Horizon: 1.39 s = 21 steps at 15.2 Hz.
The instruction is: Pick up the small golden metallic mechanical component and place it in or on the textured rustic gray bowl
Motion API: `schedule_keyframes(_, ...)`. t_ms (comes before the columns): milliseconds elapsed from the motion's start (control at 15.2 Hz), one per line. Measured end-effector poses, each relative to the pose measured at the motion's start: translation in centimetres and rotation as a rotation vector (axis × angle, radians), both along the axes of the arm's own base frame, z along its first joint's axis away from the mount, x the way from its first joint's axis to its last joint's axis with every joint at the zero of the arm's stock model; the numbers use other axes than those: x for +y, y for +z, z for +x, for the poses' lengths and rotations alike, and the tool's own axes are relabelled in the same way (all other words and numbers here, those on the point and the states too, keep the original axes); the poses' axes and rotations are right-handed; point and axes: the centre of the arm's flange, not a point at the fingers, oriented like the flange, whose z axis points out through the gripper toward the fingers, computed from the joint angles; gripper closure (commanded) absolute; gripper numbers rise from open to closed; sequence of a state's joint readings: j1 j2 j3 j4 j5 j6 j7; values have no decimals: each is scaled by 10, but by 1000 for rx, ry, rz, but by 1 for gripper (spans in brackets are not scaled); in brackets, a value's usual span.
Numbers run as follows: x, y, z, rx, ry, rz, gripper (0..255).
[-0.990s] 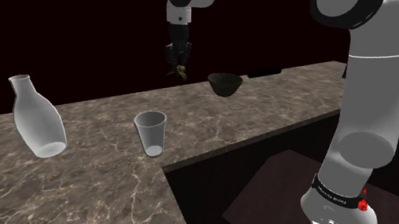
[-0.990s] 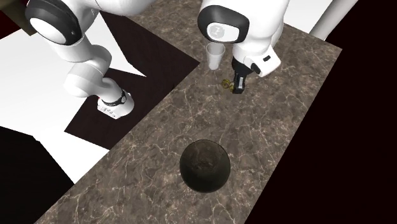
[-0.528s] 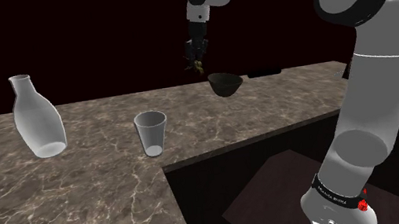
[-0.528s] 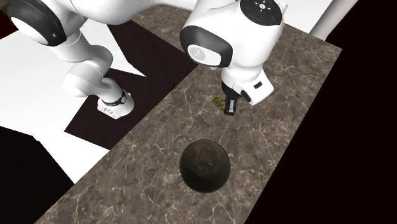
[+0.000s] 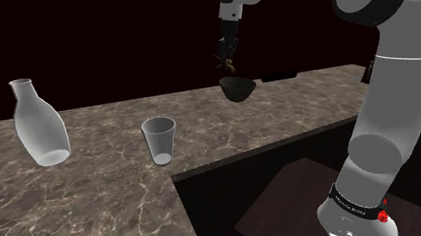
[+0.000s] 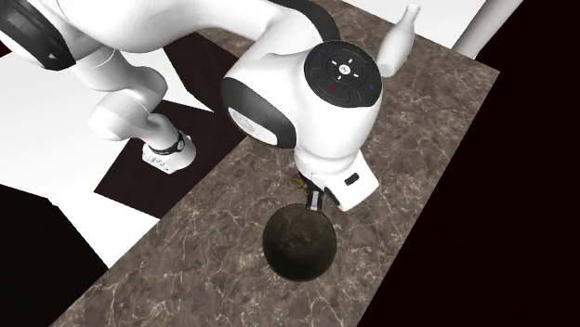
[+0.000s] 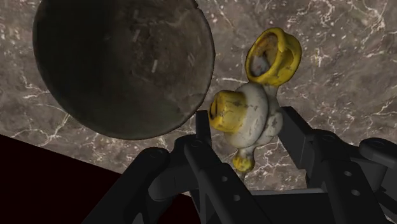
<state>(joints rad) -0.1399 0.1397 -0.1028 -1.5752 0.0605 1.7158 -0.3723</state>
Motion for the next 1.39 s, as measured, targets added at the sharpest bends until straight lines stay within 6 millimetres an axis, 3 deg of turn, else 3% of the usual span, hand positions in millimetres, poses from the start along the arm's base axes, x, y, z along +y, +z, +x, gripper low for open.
schedule_keyframes(528, -103, 6, -17, 0, 0, 0, 255)
schedule_keyframes(594, -109, 3, -19, 0, 0, 0, 255)
schedule_keyframes(1386, -116, -57, -18, 1, 1, 0, 255)
